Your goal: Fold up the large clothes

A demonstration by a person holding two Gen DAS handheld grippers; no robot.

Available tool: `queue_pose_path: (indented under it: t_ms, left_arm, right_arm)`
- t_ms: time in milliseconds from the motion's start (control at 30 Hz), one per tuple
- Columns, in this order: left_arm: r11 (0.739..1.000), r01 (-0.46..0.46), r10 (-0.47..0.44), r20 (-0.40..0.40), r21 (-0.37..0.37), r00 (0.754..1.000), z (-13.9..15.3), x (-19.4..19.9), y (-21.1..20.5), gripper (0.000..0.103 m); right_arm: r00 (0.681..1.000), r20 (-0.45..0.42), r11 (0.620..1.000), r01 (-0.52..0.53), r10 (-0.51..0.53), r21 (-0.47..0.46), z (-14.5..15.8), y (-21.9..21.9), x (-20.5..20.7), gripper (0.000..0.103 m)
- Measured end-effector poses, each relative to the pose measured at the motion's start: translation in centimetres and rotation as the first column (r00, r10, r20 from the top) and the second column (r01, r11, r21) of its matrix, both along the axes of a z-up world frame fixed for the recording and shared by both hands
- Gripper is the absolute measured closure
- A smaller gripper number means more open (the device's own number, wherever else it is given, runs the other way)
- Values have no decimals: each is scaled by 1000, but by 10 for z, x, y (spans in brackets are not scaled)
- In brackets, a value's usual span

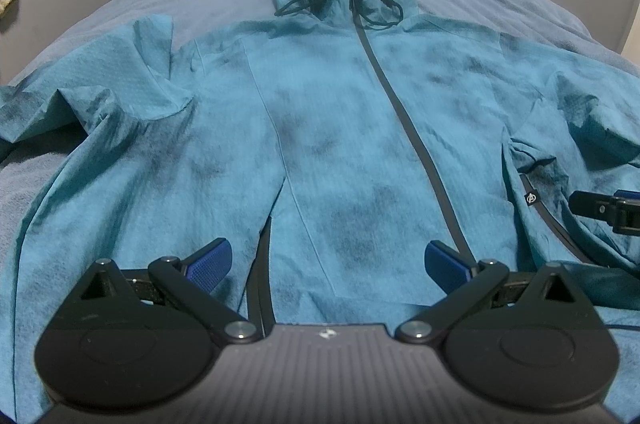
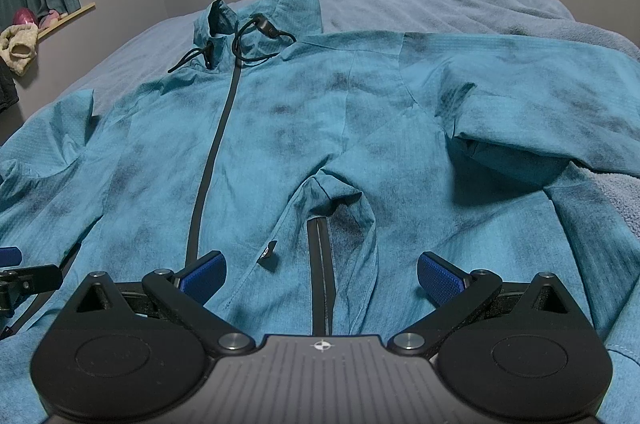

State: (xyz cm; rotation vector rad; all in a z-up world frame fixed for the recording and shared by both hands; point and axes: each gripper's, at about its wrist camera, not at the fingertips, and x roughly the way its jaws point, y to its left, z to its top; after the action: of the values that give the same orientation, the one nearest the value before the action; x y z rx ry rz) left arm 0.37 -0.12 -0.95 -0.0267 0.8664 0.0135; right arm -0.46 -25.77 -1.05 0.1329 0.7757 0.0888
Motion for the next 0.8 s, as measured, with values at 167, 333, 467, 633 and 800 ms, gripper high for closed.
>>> queue_pose_path:
  t_ms: [167, 333, 467, 633, 800]
  left_arm:
    - [1000, 0, 0, -1, 0, 1000, -1, 0, 0, 0]
    - [1000, 1, -1, -3, -2, 1000, -2, -1, -1, 0]
    - [1000, 3, -3, -7, -3, 1000, -2, 0, 0, 0]
    - [1000, -17, 17, 93, 3, 996, 23, 8, 18, 0]
    - [997, -69, 59, 208, 39, 976, 44, 31, 46, 0]
  right_arm:
    - [1000, 0, 1000, 0, 0, 0, 1, 0, 1, 0]
    - [999, 42, 1000, -2, 1, 14, 3, -2, -4, 0]
    - [990, 141, 1000, 5, -7, 16, 20, -4, -13, 0]
    - [939, 341, 995, 65, -35, -78, 63, -14, -30, 0]
    - [951, 265, 980, 183, -157, -76, 89, -57, -12, 0]
